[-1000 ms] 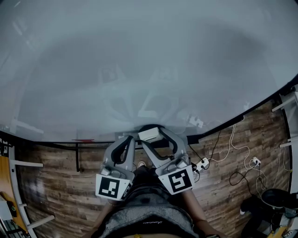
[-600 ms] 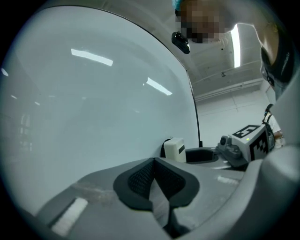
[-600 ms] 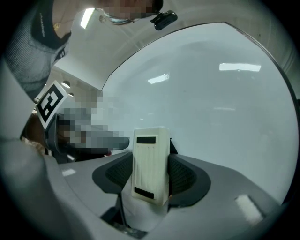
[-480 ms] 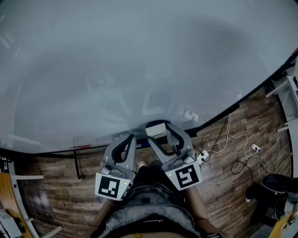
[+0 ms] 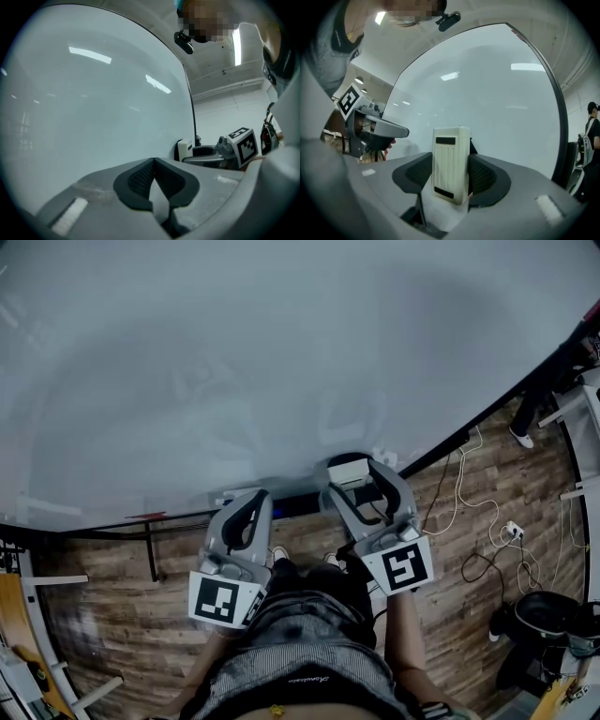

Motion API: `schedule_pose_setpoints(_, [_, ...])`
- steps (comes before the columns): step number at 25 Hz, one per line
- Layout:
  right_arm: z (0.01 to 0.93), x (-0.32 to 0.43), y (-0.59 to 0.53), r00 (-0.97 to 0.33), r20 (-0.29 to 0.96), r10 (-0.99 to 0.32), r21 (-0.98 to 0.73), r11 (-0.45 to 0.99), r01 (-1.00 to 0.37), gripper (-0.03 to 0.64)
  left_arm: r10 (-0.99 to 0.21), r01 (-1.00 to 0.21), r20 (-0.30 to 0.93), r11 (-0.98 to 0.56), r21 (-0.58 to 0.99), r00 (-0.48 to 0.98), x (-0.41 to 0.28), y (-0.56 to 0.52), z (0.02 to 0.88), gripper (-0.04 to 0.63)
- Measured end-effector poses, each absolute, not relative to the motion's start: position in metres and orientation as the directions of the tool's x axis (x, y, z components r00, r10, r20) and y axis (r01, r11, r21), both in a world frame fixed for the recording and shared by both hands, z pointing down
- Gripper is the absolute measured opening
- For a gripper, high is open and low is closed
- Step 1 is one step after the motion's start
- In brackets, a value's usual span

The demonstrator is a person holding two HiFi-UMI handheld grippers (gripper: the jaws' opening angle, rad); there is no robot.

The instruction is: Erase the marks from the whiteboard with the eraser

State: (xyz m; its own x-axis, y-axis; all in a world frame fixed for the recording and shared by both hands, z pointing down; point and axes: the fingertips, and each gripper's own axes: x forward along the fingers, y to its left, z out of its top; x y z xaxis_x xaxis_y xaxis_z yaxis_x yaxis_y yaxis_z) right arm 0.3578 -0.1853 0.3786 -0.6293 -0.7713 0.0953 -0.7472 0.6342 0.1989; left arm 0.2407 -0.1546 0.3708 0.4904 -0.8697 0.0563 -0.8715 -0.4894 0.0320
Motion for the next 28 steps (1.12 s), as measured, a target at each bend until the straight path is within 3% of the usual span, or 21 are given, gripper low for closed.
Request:
schedule_pose_setpoints(8, [0.385, 0.398, -0.193, -0.664, 0.103, -0.741, 0.183, 0.670, -0.719, 0.242, -0.905, -0.908, 0.063, -0.418, 0.039, 0.420, 0.288, -0.155, 0.379, 0.003])
schedule_pose_setpoints(22, [0.346, 0.379, -0.141, -0.748, -0.070, -0.660, 0.049, 0.747, -0.663, 0.242, -0.958, -0.959, -0.031, -0.283, -0.029, 0.284, 0.317, -0.138, 0.344, 0.003])
schedule_pose_setpoints(28, [0.328, 0.373, -0.132, -0.780, -0.111, -0.616, 0.076, 0.777, -0.625, 0.241, -0.970, -0.966, -0.056, -0.229, -0.116, 0.237, 0.323, -0.125, 0.329, 0.003])
